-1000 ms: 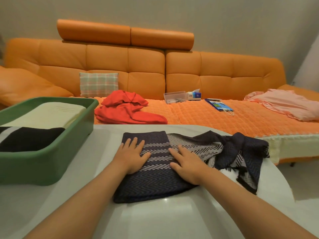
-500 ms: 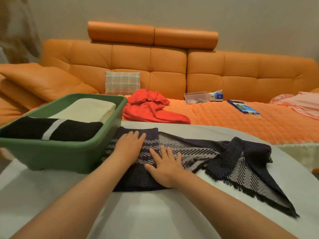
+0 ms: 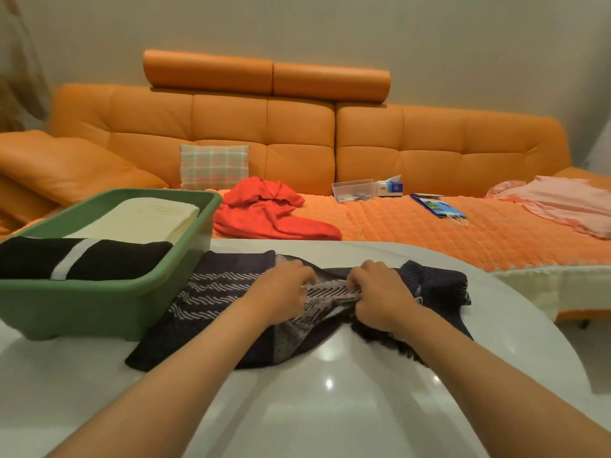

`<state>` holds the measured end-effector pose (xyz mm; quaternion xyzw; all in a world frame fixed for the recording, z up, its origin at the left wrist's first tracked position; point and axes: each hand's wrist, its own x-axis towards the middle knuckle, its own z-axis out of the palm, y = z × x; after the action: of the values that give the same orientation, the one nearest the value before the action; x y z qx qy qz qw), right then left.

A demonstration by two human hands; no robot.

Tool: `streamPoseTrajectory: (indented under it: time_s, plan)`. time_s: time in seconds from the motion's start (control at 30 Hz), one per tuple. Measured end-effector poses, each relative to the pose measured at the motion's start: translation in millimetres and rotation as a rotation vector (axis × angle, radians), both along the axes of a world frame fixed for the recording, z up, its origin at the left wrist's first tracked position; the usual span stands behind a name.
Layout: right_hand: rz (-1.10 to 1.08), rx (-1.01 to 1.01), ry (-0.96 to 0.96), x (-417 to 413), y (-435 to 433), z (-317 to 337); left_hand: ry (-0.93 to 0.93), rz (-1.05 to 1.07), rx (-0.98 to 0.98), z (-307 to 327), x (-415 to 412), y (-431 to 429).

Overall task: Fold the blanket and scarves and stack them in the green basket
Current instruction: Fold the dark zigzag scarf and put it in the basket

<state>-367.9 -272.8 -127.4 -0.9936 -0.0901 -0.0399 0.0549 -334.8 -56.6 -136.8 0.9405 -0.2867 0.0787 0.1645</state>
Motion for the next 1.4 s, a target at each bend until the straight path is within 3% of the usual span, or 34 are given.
streamPoseTrajectory:
  time_s: [0.1,0.23,0.4,0.53,0.63,0.7,0.77,0.8,0.87,0.97,1.07,1.23,1.4]
  plan:
    - [0.047,-0.249,0.035,-8.1,-45.9,-5.7,0.048,-0.118,0.021,2.0,-16.4,-42.7]
    - [0.053,-0.410,-0.038,-7.4,-78.4,-6.4,-0.081,-0.090,0.118,-11.6,-26.1,-76.0]
    - [-0.147,-0.441,-0.077,1.1,-108.4,17.6,-0.152,0.016,0.137,-18.0,-14.3,-89.0]
    - [-0.351,-0.593,-0.090,3.0,-127.9,23.0,-0.066,0.080,-0.103,-9.2,-13.1,-92.5]
    - [-0.453,-0.678,-0.058,-2.4,-131.0,20.9,0.142,-0.038,-0.216,4.0,-24.9,-98.1]
    - [-0.398,-0.663,-0.118,-6.1,-125.6,21.3,0.293,-0.149,-0.223,9.8,-36.0,-105.0]
    - [-0.239,-0.555,-0.235,-4.9,-113.1,22.6,0.462,-0.243,-0.111,13.0,-48.0,-112.6]
    - [-0.178,-0.411,-0.238,-4.9,-105.2,23.9,0.540,-0.293,-0.034,14.3,-53.3,-116.3]
    - [-0.153,-0.071,-0.067,-4.7,-90.9,24.8,0.621,-0.353,0.042,14.3,-58.5,-120.8]
    - [-0.169,0.061,0.181,-2.8,-86.9,21.7,0.528,-0.248,-0.133,13.6,-46.5,-120.0]
    - [-0.184,0.012,0.268,0.9,-96.6,16.0,0.255,-0.048,-0.220,9.0,-16.1,-113.2]
    - [-0.198,-0.242,0.088,20.0,-105.1,23.2,0.048,-0.082,0.075,3.2,28.8,-125.9]
    - [-0.151,-0.167,-0.071,47.7,-114.0,22.1,0.012,0.001,0.084,-1.9,67.9,-157.9]
